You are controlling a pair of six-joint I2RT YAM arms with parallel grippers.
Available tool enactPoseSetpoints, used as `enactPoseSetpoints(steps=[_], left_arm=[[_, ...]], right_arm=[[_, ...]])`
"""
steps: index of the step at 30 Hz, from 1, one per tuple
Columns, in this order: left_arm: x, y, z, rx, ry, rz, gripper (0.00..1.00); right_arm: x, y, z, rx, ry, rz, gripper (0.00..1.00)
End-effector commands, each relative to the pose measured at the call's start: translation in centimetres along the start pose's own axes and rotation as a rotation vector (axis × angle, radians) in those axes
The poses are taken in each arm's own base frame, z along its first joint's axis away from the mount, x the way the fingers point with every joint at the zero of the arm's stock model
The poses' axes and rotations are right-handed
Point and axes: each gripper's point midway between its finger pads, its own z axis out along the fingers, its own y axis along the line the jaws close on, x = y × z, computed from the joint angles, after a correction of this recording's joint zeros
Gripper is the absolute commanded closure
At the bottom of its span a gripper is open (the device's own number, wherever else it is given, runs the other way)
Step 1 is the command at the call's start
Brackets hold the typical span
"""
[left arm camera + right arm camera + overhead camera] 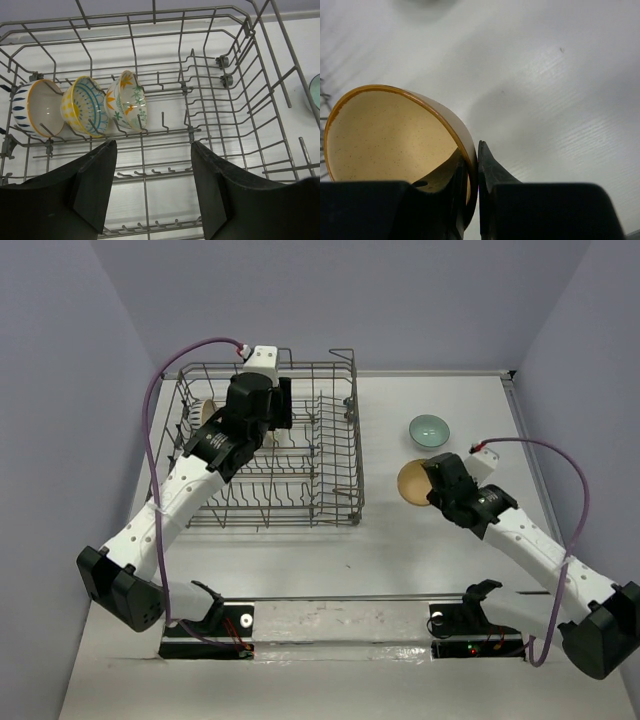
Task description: Load the bowls into the dish rack
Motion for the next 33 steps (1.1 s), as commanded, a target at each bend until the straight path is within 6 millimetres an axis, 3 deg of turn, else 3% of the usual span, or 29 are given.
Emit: enactPoseSetpoints(steps=[1, 6, 8, 9, 11, 13, 17, 21, 27, 33], left_arm=[[-4.4, -2.6, -1.7, 0.146, -0.092, -0.078, 0.30], [-6.2, -4.8, -2.4, 0.252, -0.104, -0.125, 0.30], [-7.3, -5.5, -3.0, 0.293, -0.118, -0.146, 0.30], [-7.6, -5.7, -3.2, 0.305, -0.125, -0.151, 0.30], [-8.4, -6.1, -3.7, 0.331, -0.137, -0.164, 0.30], [-8.9, -6.3, -3.9, 0.340, -0.146, -0.169, 0.30], [-9.0, -7.1, -3.7, 0.344, -0.138, -0.167, 0.30], [-8.9, -8.0, -3.4, 0.356, -0.123, -0.164, 0.30], [-7.2, -9.5, -2.7, 0.375, -0.081, -0.148, 0.30], [-5.2, -11.3, -1.7, 0.401, -0.038, -0.135, 0.30]], right_arm=[[-8.8, 2.3, -4.9, -0.090, -0.216, 0.095, 0.99], [-15.3, 7.0, -9.9, -0.263, -0.298, 0.130, 0.99], [-16.1, 8.6, -10.3, -0.298, -0.296, 0.104, 0.99], [-17.1, 10.1, -11.4, -0.352, -0.294, 0.114, 0.99], [-17.1, 12.1, -11.0, -0.384, -0.271, 0.089, 0.99], [-17.3, 14.6, -12.1, -0.454, -0.266, 0.082, 0.99], [-16.5, 18.9, -12.3, -0.496, -0.267, 0.046, 0.99], [-16.5, 21.5, -13.2, -0.545, -0.268, 0.037, 0.99], [-16.5, 24.0, -13.6, -0.570, -0.276, 0.006, 0.99], [-15.7, 25.0, -13.0, -0.573, -0.267, -0.008, 0.99]])
